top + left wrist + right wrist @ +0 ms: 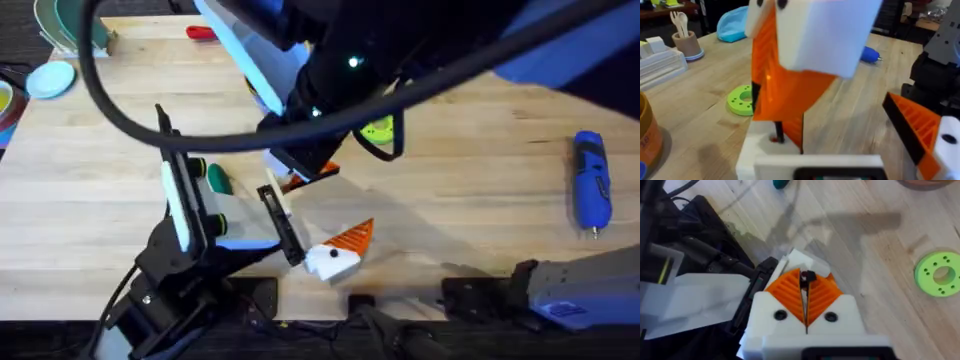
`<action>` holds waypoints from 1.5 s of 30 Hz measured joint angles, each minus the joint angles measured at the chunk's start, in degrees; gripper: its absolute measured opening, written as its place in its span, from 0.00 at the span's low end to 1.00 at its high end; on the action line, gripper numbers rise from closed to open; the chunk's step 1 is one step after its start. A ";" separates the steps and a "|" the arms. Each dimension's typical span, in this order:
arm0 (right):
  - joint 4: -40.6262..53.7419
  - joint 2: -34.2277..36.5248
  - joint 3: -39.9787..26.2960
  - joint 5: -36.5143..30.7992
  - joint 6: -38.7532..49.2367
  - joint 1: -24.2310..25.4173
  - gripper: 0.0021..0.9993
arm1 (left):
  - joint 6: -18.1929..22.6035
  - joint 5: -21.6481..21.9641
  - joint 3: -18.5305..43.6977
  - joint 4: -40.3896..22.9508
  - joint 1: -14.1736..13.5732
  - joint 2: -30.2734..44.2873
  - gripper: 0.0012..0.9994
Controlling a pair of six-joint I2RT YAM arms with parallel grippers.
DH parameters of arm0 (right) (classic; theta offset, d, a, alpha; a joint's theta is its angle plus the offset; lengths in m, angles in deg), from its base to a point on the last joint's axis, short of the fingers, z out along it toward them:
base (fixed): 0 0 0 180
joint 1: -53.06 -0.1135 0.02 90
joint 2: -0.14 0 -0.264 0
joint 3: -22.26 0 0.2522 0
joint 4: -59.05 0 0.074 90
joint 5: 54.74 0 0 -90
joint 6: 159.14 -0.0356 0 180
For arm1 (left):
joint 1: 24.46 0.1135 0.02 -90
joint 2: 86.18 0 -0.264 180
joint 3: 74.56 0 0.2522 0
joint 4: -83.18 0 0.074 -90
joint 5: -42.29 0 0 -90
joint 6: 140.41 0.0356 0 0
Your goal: Pick up the gripper from the table and insert it into the empty holder that is missing its gripper. Then pick up a screw, insert it into the mounting hole, and use the screwdriver to tighten it. Finally, clean up the table by picking up the vegetable and placing it into the bucket.
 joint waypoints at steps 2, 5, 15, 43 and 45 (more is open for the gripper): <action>0.06 0.00 0.00 -0.03 0.00 0.04 0.00 | -0.06 -0.01 0.00 0.03 0.00 0.00 0.99; 0.23 0.01 -0.07 -0.09 0.00 0.00 0.00 | -0.06 -0.01 0.00 0.03 0.00 0.00 0.99; 0.73 0.01 -0.11 -1.54 0.24 -0.02 0.00 | 0.19 -0.02 0.00 0.09 0.00 -0.02 0.99; 1.10 2.45 -0.55 -2.50 0.44 -0.55 0.00 | -0.41 -0.02 0.00 0.09 0.00 0.24 0.99; 0.86 2.96 -0.55 -2.48 0.46 -0.55 0.00 | -0.28 0.00 0.00 0.06 0.00 0.27 0.99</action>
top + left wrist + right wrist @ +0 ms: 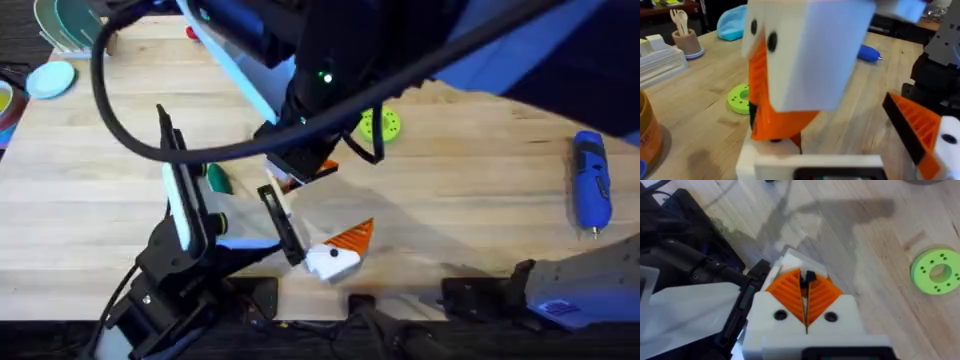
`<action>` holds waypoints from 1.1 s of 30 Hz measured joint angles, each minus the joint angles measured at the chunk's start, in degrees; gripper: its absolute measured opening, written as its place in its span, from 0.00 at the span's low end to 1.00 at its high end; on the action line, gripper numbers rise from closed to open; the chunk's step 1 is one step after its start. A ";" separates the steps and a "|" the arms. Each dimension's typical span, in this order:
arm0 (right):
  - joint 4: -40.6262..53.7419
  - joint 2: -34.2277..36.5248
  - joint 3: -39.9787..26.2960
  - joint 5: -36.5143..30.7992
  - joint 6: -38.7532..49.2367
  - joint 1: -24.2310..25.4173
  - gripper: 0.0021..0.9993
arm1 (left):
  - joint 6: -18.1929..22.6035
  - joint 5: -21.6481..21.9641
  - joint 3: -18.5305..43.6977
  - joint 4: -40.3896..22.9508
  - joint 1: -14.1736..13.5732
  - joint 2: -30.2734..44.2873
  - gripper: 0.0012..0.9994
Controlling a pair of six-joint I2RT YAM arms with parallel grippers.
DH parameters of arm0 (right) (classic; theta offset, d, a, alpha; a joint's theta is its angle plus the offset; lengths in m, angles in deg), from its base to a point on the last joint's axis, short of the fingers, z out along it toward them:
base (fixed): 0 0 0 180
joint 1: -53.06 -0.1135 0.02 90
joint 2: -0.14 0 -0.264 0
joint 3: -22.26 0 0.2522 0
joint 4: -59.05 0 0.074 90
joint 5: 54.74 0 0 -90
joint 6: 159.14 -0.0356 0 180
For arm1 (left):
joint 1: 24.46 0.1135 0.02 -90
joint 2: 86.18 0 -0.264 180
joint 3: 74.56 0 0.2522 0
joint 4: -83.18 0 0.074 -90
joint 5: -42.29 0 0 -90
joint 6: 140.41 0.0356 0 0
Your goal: Pick up the gripper from the table and insert it into the empty holder that is missing its gripper. Then pick up a screw, insert it into the mounting hole, and use the screwdriver to tighten it. Finally, clean up the table by picking up the vegetable and placing it into the bucket.
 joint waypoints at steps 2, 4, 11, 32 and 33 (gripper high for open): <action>-0.35 0.18 0.00 0.40 -0.02 0.00 0.00 | -0.07 0.13 0.00 -0.07 0.02 0.00 0.99; -0.72 0.17 0.00 0.97 0.00 0.00 0.00 | 0.00 0.11 0.00 -0.03 0.00 0.00 0.99; -1.29 0.17 0.00 1.74 0.00 0.00 0.00 | 0.21 0.11 0.00 0.01 0.00 0.00 0.99; -0.34 -5.81 0.02 -1.72 0.22 1.52 0.99 | 0.46 0.13 0.00 0.03 0.00 0.00 0.99; 0.19 -7.17 0.02 -2.11 0.20 1.87 0.99 | 0.48 0.13 0.00 0.03 0.00 0.00 0.99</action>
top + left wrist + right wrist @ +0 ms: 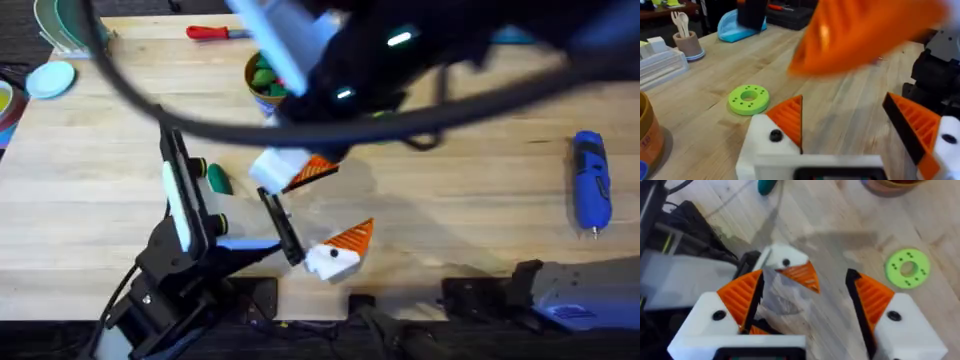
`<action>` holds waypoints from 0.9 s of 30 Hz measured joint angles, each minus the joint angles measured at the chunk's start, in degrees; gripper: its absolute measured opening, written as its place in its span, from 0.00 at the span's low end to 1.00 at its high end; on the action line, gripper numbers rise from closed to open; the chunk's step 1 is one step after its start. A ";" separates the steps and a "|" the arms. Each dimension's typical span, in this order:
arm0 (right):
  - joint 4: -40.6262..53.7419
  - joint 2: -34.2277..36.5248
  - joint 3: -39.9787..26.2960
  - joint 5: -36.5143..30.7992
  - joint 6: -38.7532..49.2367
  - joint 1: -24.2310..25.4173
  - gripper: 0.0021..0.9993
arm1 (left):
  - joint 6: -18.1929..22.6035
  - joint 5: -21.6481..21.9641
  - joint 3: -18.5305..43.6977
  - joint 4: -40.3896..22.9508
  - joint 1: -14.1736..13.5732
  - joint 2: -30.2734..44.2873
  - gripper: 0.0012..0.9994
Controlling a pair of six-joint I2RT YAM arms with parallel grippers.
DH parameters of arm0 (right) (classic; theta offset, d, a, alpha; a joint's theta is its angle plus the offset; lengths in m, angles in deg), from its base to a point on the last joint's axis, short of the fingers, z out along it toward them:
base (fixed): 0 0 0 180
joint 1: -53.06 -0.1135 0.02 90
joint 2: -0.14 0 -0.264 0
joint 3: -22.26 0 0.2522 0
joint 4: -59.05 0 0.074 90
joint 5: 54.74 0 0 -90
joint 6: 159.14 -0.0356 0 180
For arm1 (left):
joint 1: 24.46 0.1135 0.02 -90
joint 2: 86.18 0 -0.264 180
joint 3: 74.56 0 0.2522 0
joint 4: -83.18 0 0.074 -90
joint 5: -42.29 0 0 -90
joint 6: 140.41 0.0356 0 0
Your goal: Pick up the gripper from the table and insert it into the empty holder that is missing its gripper. Then pick up a screw, insert it into the mounting hole, and use the screwdriver to tighten it. Finally, clean up the table by picking up the vegetable and placing it into the bucket.
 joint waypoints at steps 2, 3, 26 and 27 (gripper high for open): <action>1.32 -2.96 0.00 -0.57 0.00 1.14 0.99 | 0.09 0.00 0.00 0.00 0.00 0.00 0.99; 2.11 -4.42 0.00 -0.80 0.00 1.92 0.99 | 0.13 0.00 0.00 0.00 0.00 0.00 0.99; -1.13 -48.23 33.81 8.09 -4.09 10.41 0.99 | 0.17 -0.04 0.00 0.04 0.00 -0.01 0.99; -1.17 -49.41 34.46 9.23 -3.42 10.41 0.99 | 0.17 -0.04 0.00 0.04 0.00 0.00 0.99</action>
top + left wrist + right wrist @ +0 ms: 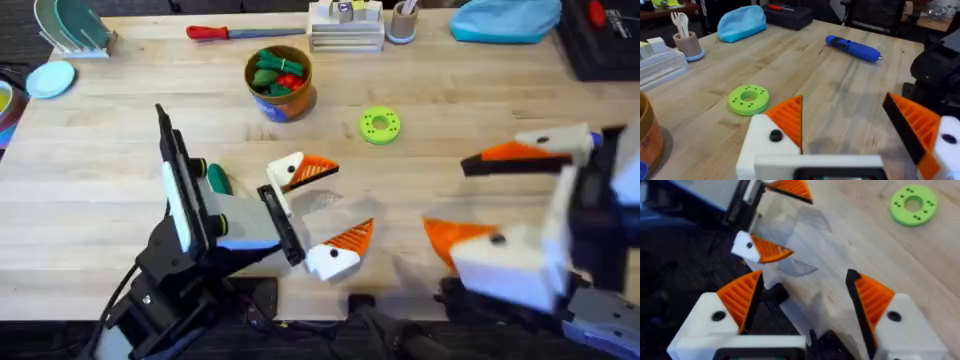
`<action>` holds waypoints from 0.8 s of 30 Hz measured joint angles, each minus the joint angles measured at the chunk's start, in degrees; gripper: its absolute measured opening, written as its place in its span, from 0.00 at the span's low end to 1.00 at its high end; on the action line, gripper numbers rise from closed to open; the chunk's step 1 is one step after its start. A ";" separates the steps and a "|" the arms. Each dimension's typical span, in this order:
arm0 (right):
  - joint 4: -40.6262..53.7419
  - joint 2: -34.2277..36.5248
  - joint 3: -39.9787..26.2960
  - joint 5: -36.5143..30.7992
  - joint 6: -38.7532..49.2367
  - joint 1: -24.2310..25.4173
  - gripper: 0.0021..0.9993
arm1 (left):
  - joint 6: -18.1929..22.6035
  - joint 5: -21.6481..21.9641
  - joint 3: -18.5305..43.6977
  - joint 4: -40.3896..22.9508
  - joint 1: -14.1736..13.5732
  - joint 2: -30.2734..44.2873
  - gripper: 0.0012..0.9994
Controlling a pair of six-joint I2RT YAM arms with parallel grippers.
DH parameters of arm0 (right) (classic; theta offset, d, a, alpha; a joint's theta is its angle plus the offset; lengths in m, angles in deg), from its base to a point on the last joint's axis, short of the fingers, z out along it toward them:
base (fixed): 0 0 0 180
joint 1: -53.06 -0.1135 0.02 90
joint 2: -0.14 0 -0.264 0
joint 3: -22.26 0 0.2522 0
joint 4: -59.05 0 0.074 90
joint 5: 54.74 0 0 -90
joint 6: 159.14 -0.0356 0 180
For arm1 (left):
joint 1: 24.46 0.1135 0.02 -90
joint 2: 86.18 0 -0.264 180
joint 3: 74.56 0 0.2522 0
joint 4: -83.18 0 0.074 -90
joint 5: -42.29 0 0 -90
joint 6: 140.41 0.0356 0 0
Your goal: Pick up the gripper from the table and insert it into the empty holder that is missing its gripper. Then pick up a screw, insert it into the mounting hole, and use the screwdriver to tighten it. Finally, clean up the table by picking up the vegetable and placing it into the bucket.
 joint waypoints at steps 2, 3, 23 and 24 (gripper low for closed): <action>0.00 -2.03 1.24 2.43 1.74 0.00 0.99 | 0.00 -0.02 0.00 -0.01 0.00 -0.01 0.99; 0.00 -2.52 1.57 3.19 2.36 0.00 0.99 | 0.00 -0.02 0.00 0.00 0.00 -0.02 0.99; -0.22 -3.29 2.28 4.24 10.32 0.04 0.99 | 0.22 -0.11 0.00 0.00 0.00 0.00 0.01; -0.22 -3.29 2.29 3.51 10.35 0.12 0.99 | 0.21 -0.12 0.00 0.01 0.00 0.00 0.01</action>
